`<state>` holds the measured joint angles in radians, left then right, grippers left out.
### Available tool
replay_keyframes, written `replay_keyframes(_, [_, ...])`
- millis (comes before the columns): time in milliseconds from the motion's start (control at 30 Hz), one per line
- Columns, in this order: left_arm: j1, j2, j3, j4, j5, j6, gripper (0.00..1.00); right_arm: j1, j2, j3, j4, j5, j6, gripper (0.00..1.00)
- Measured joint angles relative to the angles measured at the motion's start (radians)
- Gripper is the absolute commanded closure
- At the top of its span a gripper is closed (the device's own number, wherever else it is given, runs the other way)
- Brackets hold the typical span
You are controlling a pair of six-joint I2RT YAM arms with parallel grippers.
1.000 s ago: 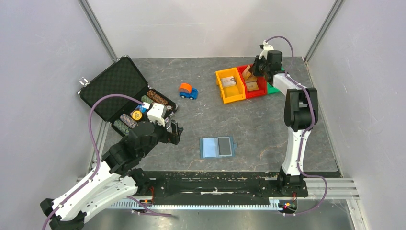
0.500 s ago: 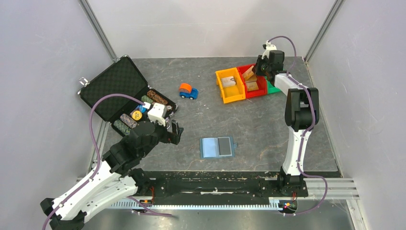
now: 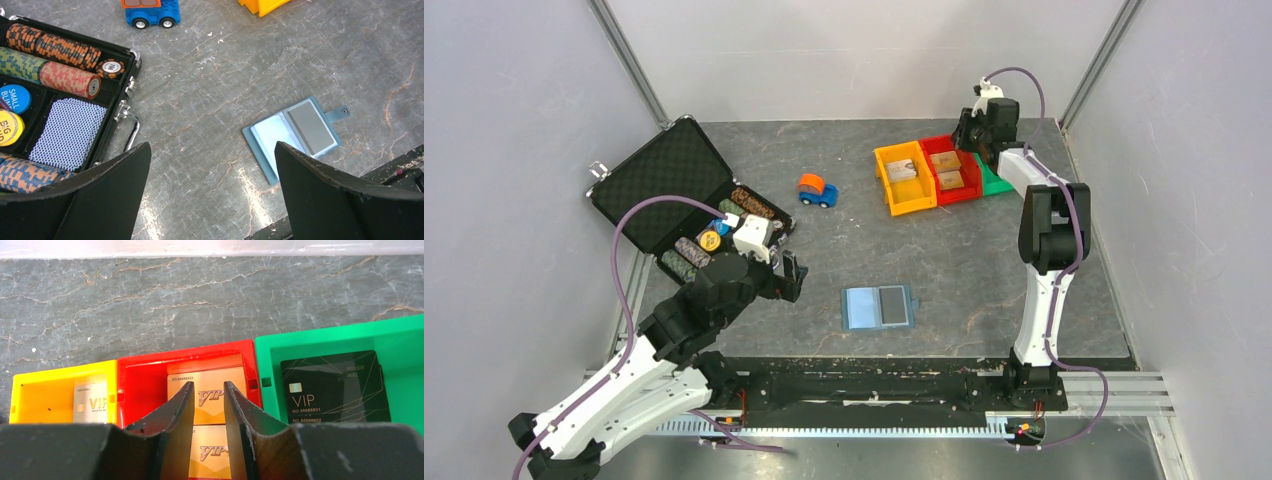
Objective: Take the credit cards out of the card holder
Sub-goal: Place the credit card in the storage box.
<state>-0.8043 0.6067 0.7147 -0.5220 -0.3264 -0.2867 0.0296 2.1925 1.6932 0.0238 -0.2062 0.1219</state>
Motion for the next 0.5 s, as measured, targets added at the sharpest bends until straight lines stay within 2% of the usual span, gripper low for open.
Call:
replay_keyframes(333, [0.0, -0.011, 0.0, 0.0, 0.018, 0.0, 0.0, 0.0, -0.016, 0.029, -0.051, 0.022, -0.003, 0.68])
replay_keyframes(500, [0.0, -0.014, 0.0, -0.007, 0.019, -0.001, 0.0, 0.011, -0.129, -0.036, -0.087, 0.024, 0.01, 0.64])
